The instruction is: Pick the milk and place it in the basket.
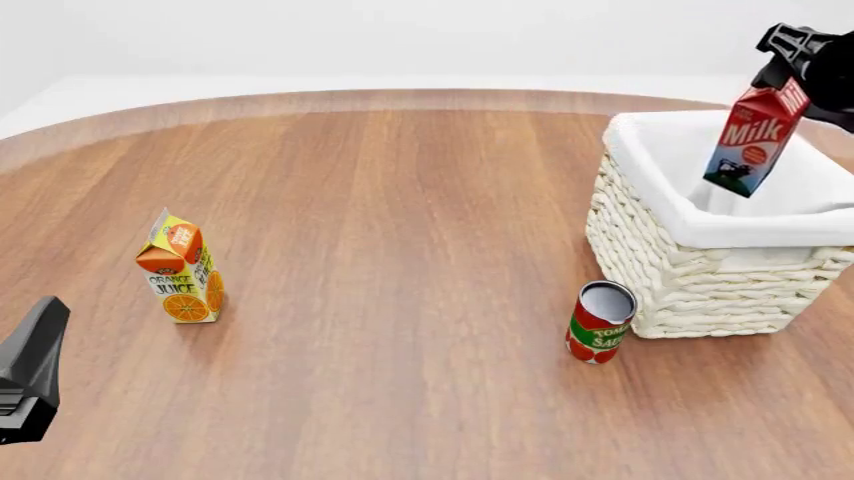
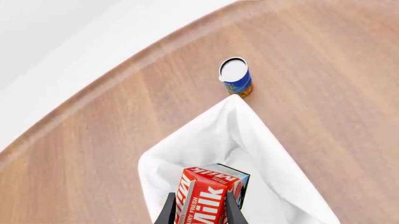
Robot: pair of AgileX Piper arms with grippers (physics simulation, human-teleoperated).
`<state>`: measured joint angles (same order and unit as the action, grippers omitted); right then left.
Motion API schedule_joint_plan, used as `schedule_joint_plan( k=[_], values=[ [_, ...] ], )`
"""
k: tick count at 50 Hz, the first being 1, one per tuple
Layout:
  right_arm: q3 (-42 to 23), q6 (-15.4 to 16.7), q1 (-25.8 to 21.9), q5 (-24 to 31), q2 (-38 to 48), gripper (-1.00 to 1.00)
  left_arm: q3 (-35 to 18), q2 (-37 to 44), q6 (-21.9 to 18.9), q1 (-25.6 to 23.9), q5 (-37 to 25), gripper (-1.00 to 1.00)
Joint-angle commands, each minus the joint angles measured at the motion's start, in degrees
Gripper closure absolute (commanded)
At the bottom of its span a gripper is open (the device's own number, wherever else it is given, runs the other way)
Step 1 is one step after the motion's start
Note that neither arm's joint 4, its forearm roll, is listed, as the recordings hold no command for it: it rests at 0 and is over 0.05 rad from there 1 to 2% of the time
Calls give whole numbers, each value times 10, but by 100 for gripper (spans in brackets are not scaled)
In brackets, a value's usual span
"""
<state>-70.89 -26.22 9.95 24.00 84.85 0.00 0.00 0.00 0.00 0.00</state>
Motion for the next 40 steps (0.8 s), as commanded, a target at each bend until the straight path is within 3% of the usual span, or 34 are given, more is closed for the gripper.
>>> schedule_joint_plan(
  k=[1, 40],
  values=[
    [-6, -6, 2, -18, 13, 100, 0, 0, 0, 0, 0, -100],
    [16, 3, 1, -59, 53, 100, 0, 0, 0, 0, 0, -100]
  ],
)
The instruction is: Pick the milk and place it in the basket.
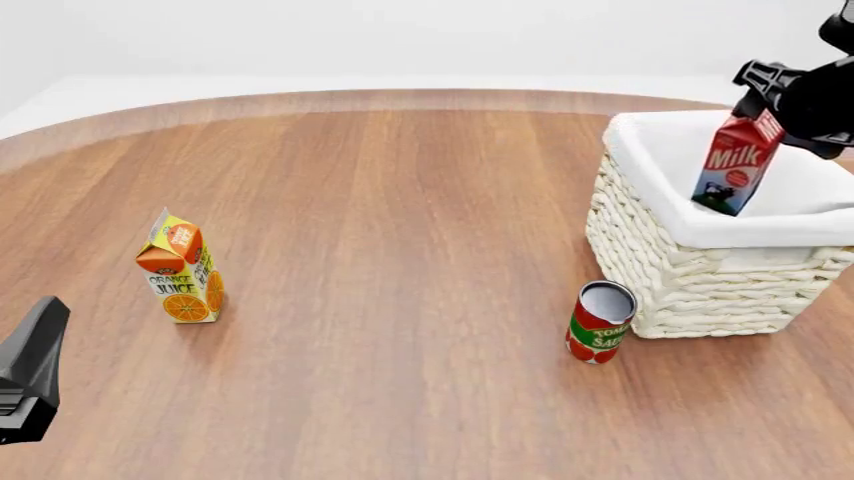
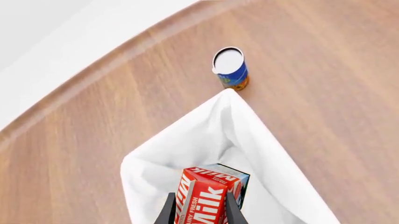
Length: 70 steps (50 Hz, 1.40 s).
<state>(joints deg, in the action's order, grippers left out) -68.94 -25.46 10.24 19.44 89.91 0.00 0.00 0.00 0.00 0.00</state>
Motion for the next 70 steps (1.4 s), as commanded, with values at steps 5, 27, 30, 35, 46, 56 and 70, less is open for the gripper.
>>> schedule_joint_plan(
  k=[5, 27, 30, 35, 46, 56, 70],
  values=[
    [-6, -5, -3, -15, 7, 100, 0, 0, 0, 0, 0, -100],
    [-5, -3, -8, -35, 33, 100, 0, 0, 0, 0, 0, -100],
    [-4, -3, -8, -37, 35, 100, 0, 0, 0, 0, 0, -100],
    [-1, -2, -8, -42, 40, 100, 0, 0, 0, 0, 0, -100],
    [5, 0, -9, -53, 51, 100, 0, 0, 0, 0, 0, -100],
    [8, 1, -7, -61, 60, 100, 0, 0, 0, 0, 0, -100],
    [18, 6, -3, -73, 67, 100, 0, 0, 0, 0, 0, -100]
  ],
)
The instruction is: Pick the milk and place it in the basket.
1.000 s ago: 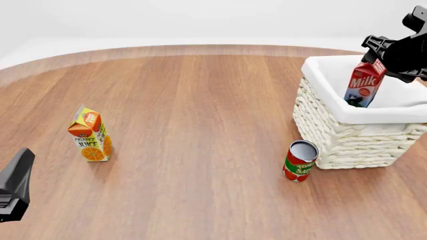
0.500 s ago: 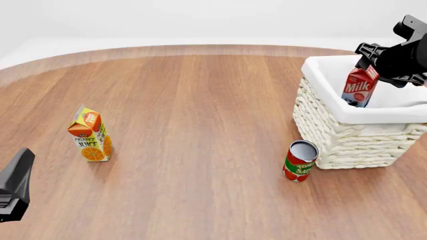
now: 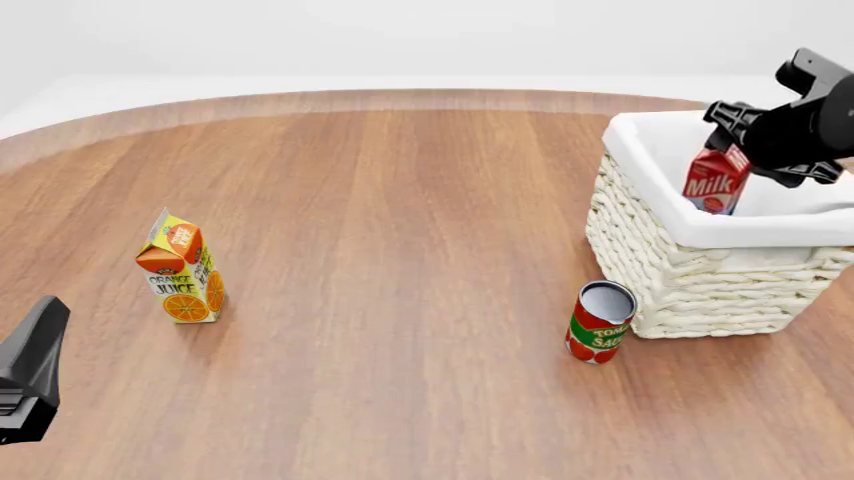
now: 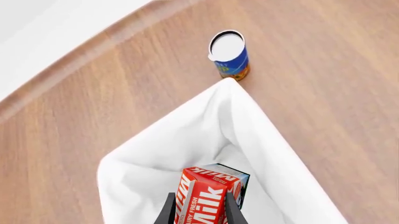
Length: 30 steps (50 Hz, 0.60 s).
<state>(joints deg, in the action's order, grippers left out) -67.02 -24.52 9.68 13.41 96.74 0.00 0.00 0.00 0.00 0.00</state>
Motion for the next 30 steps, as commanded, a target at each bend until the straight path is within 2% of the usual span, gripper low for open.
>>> schedule_joint_plan(
  k=[1, 30],
  values=[
    [0, -3, 2, -14, 0, 100, 0, 0, 0, 0, 0, -100],
    [3, -3, 5, -21, 9, 100, 0, 0, 0, 0, 0, -100]
  ],
)
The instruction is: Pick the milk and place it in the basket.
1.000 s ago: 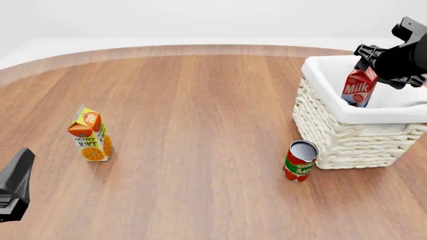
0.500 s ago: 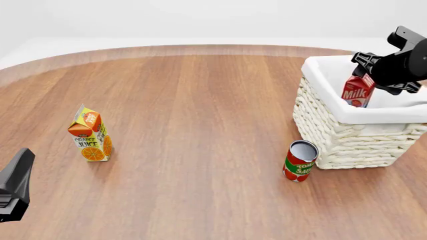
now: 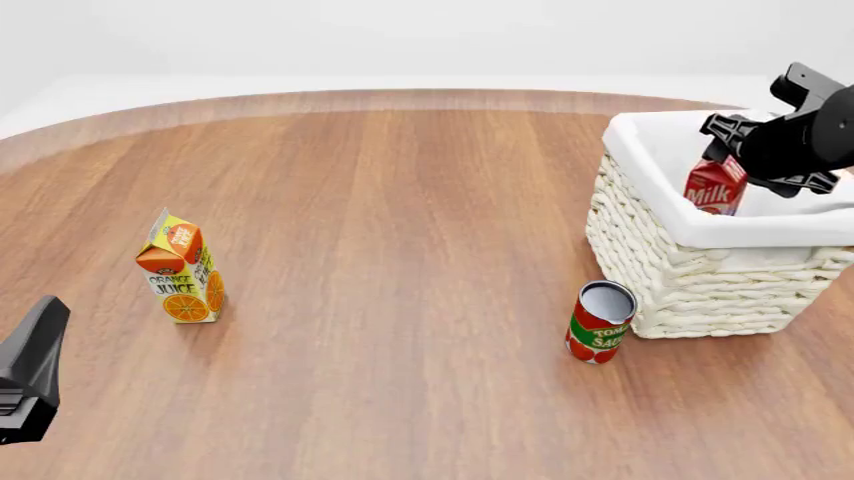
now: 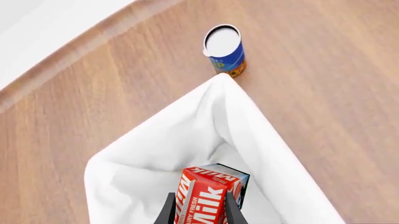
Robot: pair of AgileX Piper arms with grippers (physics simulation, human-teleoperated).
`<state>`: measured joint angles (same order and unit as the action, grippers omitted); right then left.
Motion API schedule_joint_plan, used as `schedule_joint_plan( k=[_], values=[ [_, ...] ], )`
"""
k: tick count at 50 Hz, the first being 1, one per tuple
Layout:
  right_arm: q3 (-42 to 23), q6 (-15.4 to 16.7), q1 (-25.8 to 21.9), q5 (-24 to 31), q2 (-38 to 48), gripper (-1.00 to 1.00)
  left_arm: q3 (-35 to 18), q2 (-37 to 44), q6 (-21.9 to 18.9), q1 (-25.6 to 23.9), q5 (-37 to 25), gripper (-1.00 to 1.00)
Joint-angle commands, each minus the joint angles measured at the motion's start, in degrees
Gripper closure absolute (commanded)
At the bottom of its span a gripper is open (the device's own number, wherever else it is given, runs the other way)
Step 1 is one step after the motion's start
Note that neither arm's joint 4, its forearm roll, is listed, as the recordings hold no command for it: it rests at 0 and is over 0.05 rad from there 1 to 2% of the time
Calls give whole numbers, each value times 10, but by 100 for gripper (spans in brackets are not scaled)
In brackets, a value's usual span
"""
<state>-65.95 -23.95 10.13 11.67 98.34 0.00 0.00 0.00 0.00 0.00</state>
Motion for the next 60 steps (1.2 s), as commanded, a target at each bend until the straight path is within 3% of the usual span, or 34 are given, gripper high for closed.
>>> schedule_joint_plan(
  k=[1, 2, 3, 25, 32, 39, 46, 48, 53, 54, 55, 56, 57, 58, 60],
  values=[
    [-6, -9, 3, -2, -8, 100, 0, 0, 0, 0, 0, -100],
    [-6, -9, 3, -2, -8, 100, 0, 0, 0, 0, 0, -100],
    [-8, -20, -2, 0, -4, -100, 0, 0, 0, 0, 0, -100],
    [-16, -34, -14, 15, -22, -100, 0, 0, 0, 0, 0, -100],
    [-14, -31, -46, 29, -115, -100, 0, 0, 0, 0, 0, -100],
    [-27, -38, -137, 80, -225, -100, 0, 0, 0, 0, 0, -100],
    [-26, 13, -252, 102, -318, -100, 0, 0, 0, 0, 0, -100],
    [-24, 19, -267, 103, -325, -100, 0, 0, 0, 0, 0, -100],
    [6, 61, -381, 90, -376, -100, 0, 0, 0, 0, 0, -100],
    [6, 61, -381, 90, -376, -100, 0, 0, 0, 0, 0, -100],
    [16, 75, -423, 82, -386, -100, 0, 0, 0, 0, 0, -100],
    [23, 60, -461, 75, -379, -100, 0, 0, 0, 0, 0, -100],
    [28, 54, -469, 73, -379, -100, 0, 0, 0, 0, 0, -100],
    [30, 72, -479, 70, -385, -100, 0, 0, 0, 0, 0, -100],
    [34, 76, -491, 64, -389, -100, 0, 0, 0, 0, 0, -100]
  ],
)
